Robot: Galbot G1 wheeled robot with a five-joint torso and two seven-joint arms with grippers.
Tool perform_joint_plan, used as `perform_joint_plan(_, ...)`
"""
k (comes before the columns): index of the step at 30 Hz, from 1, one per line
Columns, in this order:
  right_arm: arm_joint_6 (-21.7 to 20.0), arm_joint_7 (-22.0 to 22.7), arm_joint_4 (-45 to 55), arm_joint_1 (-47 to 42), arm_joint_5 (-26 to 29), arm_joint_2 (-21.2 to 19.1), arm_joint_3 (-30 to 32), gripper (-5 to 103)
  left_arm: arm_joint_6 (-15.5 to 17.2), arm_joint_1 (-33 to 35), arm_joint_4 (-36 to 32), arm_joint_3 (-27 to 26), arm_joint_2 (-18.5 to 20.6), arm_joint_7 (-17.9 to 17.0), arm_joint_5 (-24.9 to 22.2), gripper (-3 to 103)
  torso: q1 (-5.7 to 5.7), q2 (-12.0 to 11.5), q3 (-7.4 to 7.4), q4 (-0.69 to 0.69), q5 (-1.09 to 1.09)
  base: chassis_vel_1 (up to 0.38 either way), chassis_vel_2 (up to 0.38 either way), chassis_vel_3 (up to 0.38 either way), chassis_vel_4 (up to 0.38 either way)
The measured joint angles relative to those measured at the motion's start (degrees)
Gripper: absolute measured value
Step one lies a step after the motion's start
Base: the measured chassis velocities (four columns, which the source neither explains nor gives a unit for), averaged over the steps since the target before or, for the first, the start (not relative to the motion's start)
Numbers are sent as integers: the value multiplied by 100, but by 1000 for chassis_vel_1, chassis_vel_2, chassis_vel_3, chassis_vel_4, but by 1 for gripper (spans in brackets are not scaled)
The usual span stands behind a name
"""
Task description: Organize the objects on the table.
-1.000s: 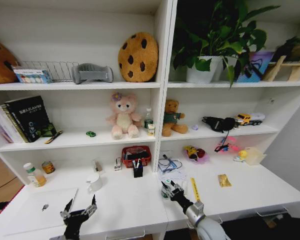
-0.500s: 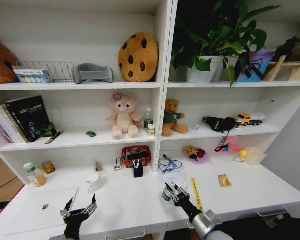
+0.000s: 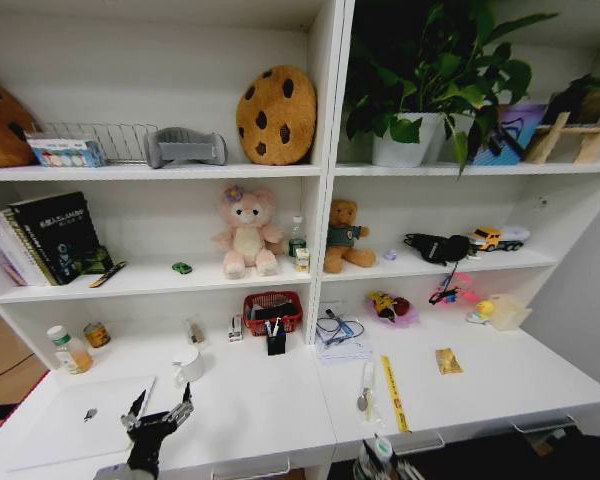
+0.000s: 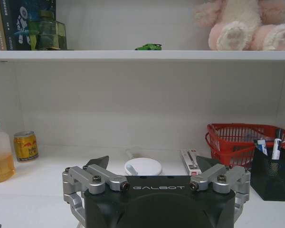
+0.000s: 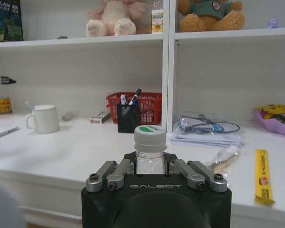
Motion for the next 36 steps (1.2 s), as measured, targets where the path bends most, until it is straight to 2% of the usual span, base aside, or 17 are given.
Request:
perform_joint_plan(1, 283, 0, -238, -171, -121, 69, -7, 27, 0, -4, 2, 2, 7, -2, -9, 100, 0, 0, 0, 0, -2, 0, 0, 0, 0)
perform_joint_plan(2, 283, 0, -238, -171, -121, 69, -7, 27, 0, -4, 2, 2, 7, -2, -9, 100, 0, 0, 0, 0, -2, 0, 0, 0, 0)
perform_joint_plan(4, 564, 69, -832, -202, -298, 174, -75, 27, -1, -14, 23, 6, 10, -8, -15, 100, -1, 0, 0, -2, 0, 0, 0, 0, 0)
perform_joint_plan(11, 415, 239, -1684, 345, -214, 193, 15, 27, -6, -24, 34, 16, 88, -13, -34, 100, 0, 0, 1, 0, 0, 0, 0, 0, 0)
perform_joint_plan(15, 92, 231, -2282, 813, 44, 111, 88, 27, -6, -23, 57, 48, 94, -18, -25, 100, 1, 0, 1, 0, 0, 0, 0, 0, 0)
perform_joint_plan(16, -238, 162, -2695, 1121, 339, 68, 92, 27, -6, -15, 76, 80, 87, -18, -7, 100, 1, 0, 1, 1, 0, 0, 0, 0, 0)
perform_joint_plan(17, -238, 162, -2695, 1121, 339, 68, 92, 27, -6, -15, 76, 80, 87, -18, -7, 100, 1, 0, 1, 1, 0, 0, 0, 0, 0)
perform_joint_plan(19, -648, 56, -3393, 1624, 661, 39, 43, 27, -14, -18, 125, 119, 91, -17, 36, 100, 1, 0, 1, 0, 2, 0, 0, 0, 0)
perform_joint_plan(20, -648, 56, -3393, 1624, 661, 39, 43, 27, -14, -18, 125, 119, 91, -17, 36, 100, 1, 0, 1, 0, 2, 0, 0, 0, 0)
perform_joint_plan(22, -1124, 32, -3933, 2055, 858, 14, 35, 27, -15, -34, 132, 133, 114, -17, 45, 100, 1, -1, 1, 0, 2, 0, 0, 0, 0)
perform_joint_plan(24, -1239, 32, -4036, 2144, 929, 2, 29, 27, -15, -40, 133, 133, 115, -18, 44, 100, 1, -1, 1, 0, 2, 0, 0, 0, 0)
perform_joint_plan(27, -1925, 46, -4199, 2509, 1455, -52, 52, 27, -20, -28, 142, 131, 66, -18, 62, 100, 1, -1, 1, -1, 1, 0, 0, 0, 0)
perform_joint_plan(28, -1925, 46, -4199, 2509, 1455, -52, 52, 27, -20, -28, 142, 131, 66, -18, 62, 100, 1, -1, 1, -1, 1, 0, 0, 0, 0)
perform_joint_plan(29, -2121, 65, -4201, 2666, 1505, -83, 86, 27, -35, 1, 142, 135, 27, -16, 99, 100, 1, -1, 1, -1, 1, 0, 0, 0, 0)
perform_joint_plan(33, -2190, 70, -4201, 2725, 1497, -89, 109, 27, -40, 10, 143, 137, 12, -14, 112, 100, 1, -1, 1, 0, 0, 0, 0, 0, 0)
perform_joint_plan(36, -2397, 97, -4201, 2896, 1443, -102, 170, 27, -50, 26, 144, 139, -15, -9, 139, 100, 1, -1, 1, 2, 1, 0, 0, 0, 0)
